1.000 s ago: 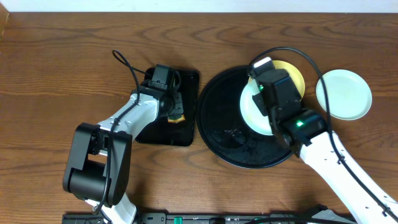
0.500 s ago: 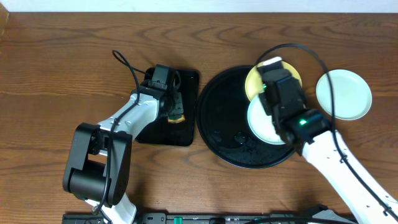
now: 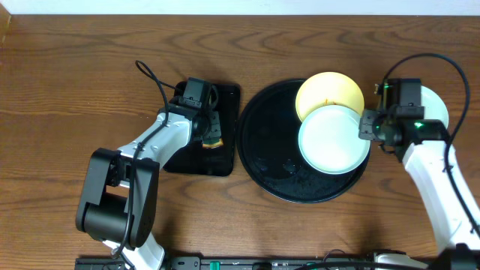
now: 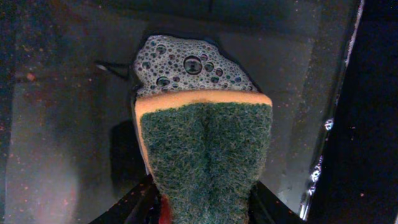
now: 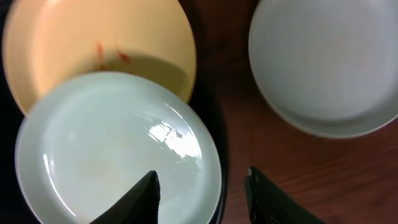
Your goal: Clean dirty plates on tray and stack at the side
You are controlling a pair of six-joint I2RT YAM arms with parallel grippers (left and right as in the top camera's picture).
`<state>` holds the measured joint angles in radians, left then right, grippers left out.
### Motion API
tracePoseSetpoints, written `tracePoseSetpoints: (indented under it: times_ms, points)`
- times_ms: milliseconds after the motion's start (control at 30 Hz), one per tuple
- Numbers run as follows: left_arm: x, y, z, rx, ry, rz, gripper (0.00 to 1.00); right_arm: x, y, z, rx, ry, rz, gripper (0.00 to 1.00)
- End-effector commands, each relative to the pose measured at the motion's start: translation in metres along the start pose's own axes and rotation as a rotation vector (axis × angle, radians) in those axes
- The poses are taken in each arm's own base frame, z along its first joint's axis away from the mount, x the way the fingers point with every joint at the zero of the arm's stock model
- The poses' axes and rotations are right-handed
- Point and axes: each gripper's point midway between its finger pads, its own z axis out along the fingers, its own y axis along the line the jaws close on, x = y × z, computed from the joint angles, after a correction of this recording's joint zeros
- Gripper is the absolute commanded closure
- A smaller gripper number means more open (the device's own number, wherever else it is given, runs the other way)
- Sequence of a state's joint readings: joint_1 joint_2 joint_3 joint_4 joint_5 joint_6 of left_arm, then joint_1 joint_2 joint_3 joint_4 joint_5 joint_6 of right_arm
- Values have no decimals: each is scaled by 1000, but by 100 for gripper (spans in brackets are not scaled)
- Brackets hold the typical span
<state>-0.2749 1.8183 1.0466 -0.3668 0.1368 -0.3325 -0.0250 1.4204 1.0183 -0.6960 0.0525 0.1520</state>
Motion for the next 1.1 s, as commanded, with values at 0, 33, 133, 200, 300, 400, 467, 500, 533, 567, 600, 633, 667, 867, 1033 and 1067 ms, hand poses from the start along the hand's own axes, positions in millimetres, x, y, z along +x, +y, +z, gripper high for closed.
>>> tracePoseSetpoints:
  times_ms: [0,33,133,200,300,400,467,500,533,567,600,633,667,867,1033,1067]
  points:
    - [6,5,6,-7,25,0,57,0,1,8,-141,42,22,57]
    - [6,5,6,-7,25,0,57,0,-1,10,-160,47,15,57]
    - [6,6,6,-8,24,0,57,-2,-10,18,-220,46,-10,55]
    - [6,5,6,-7,24,0,57,-5,-13,23,-244,36,-33,54]
    - [6,5,6,-7,24,0,55,-7,-13,32,-268,33,-43,56]
    - [6,5,6,-7,24,0,53,-1,-11,42,-282,65,-38,59]
    - [6,5,6,-7,24,0,52,4,-11,50,-285,93,-33,61]
    - [6,5,6,-7,24,0,52,7,-11,54,-285,108,-30,61]
    - [6,5,6,-7,24,0,52,10,-11,58,-286,121,-31,62]
    - [6,5,6,-7,24,0,53,14,-11,63,-288,139,-35,65]
    - [6,5,6,-7,24,0,53,18,-11,67,-290,155,-32,66]
    - [6,6,6,-7,25,0,52,21,-10,71,-300,172,-31,68]
    - [6,5,6,-7,25,0,52,24,-6,74,-325,182,-39,70]
    - [6,6,6,-7,25,0,53,28,12,75,-444,191,-64,92]
    - [6,5,6,-7,25,0,52,22,15,69,-460,161,-70,99]
    - [6,6,6,-7,25,0,52,18,18,66,-477,145,-73,99]
